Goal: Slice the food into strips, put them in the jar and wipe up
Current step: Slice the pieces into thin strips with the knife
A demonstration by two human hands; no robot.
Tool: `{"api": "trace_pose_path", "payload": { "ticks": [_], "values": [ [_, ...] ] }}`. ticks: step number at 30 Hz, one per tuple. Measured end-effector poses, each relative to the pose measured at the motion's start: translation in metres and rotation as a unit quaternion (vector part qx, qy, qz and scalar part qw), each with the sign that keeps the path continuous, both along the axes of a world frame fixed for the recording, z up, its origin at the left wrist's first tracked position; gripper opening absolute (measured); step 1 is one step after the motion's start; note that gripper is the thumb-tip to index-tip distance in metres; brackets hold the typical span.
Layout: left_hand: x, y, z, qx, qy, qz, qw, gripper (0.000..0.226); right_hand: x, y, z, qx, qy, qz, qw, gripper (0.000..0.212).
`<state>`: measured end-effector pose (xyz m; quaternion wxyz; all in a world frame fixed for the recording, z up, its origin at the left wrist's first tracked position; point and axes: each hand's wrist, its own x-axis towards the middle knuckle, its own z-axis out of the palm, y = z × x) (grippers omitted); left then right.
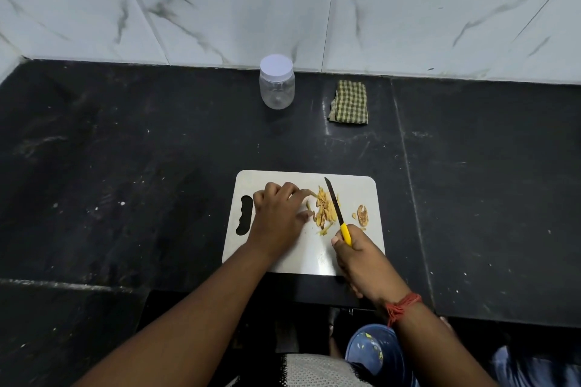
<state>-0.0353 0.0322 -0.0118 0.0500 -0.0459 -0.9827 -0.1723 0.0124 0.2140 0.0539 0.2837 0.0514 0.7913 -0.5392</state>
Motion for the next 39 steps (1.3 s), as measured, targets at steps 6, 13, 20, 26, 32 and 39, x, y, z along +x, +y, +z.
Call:
{"api": "trace_pose_path", "payload": {
  "ticks": [6, 13, 20, 26, 32, 39],
  "values": [
    [-0.002, 0.004, -0.003, -0.010, -0.001, -0.006, 1.000, 0.016, -0.002, -0.001, 0.003, -0.002, 0.007, -0.005, 1.000, 0.025],
    [-0.001, -0.014, -0.002, 0.018, 0.027, 0.107, 0.994, 0.021, -0.006, -0.001, 0.003, -0.002, 0.008, -0.002, 1.000, 0.021],
    [-0.002, -0.020, -0.002, -0.018, 0.000, 0.073, 0.997, 0.011, -0.009, -0.007, 0.001, 0.003, 0.012, 0.014, 1.000, 0.019],
    [-0.007, -0.011, 0.001, 0.001, -0.018, 0.068, 0.998, 0.009, -0.009, -0.007, 0.002, 0.016, 0.013, 0.017, 1.000, 0.018],
    [-0.003, -0.013, -0.003, 0.065, -0.032, 0.106, 0.992, 0.008, -0.002, -0.022, -0.019, 0.108, 0.008, 0.076, 0.991, 0.020],
    [-0.005, -0.008, -0.004, 0.091, -0.060, 0.154, 0.982, 0.009, -0.006, -0.040, -0.030, 0.168, 0.040, 0.105, 0.979, 0.017]
  ]
}}
